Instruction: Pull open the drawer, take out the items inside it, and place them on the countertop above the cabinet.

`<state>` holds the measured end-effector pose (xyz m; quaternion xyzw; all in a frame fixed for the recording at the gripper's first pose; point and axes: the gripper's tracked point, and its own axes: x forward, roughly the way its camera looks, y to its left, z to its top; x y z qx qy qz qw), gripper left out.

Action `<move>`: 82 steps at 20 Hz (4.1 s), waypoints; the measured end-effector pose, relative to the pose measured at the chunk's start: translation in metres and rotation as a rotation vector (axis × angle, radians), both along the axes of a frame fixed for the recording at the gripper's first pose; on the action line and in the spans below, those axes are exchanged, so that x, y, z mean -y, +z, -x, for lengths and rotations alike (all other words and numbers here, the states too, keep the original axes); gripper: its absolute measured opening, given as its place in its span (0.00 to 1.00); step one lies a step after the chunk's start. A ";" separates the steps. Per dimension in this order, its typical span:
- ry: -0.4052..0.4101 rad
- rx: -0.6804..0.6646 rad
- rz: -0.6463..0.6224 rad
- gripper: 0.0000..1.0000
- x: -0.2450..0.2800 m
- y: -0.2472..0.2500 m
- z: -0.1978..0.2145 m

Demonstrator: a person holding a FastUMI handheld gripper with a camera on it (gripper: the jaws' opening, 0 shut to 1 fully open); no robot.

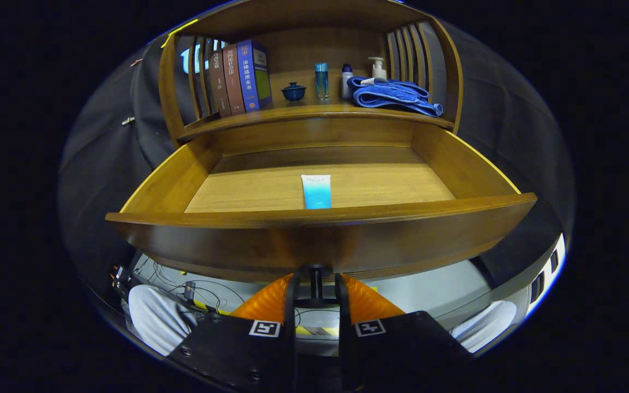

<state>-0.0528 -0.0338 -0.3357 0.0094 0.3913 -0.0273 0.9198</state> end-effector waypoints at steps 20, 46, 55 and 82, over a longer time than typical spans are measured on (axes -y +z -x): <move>-0.014 -0.013 -0.030 0.99 0.001 0.082 -0.085; 0.015 -0.516 0.028 0.41 0.010 -0.048 -0.142; 0.023 -0.382 -0.015 0.41 0.009 -0.015 -0.134; 0.020 -0.131 -0.012 0.41 0.002 0.095 -0.304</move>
